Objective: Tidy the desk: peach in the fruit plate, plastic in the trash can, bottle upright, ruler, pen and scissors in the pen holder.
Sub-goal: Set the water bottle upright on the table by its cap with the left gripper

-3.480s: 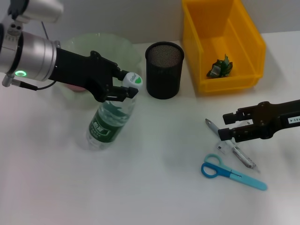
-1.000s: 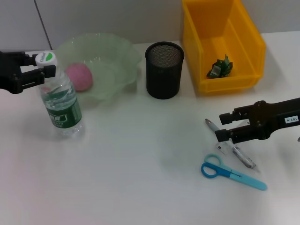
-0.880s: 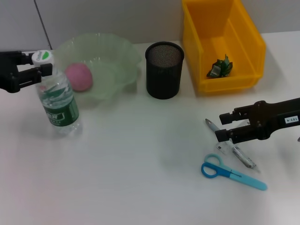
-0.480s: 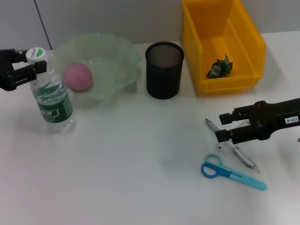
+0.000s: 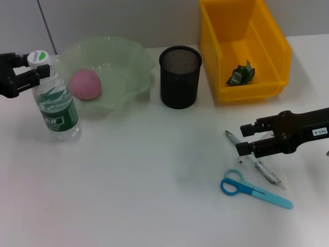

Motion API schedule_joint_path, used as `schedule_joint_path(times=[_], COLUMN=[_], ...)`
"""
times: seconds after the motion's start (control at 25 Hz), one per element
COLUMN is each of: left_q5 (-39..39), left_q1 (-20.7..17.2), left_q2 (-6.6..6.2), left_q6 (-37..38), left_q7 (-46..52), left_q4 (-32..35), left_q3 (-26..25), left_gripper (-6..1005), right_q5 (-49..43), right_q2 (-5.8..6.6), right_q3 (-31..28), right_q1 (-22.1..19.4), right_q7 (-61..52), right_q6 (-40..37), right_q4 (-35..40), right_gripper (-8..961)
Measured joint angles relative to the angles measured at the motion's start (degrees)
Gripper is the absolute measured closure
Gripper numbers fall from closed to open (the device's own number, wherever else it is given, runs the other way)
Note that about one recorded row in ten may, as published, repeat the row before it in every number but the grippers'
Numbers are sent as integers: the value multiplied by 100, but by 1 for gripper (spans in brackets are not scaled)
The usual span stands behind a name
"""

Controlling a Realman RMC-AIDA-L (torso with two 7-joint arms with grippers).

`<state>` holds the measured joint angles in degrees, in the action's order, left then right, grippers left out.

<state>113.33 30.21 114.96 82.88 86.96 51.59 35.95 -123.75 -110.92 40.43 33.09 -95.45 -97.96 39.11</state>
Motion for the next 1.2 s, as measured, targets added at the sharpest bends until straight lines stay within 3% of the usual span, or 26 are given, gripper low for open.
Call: schedule_joint_path(times=[1.2], left_q5=[-10], left_q1=[12], left_q2=[18], left_q6=[-114], left_q7=[-294], left_q4=[-252], left_q3=[0], left_gripper=[430], right_q5=[-12], right_q2=[0], right_q3=[0], right_q1=[4], right_q7=[-49], right_q6=[-7], right_q4=[1], right_gripper=[231])
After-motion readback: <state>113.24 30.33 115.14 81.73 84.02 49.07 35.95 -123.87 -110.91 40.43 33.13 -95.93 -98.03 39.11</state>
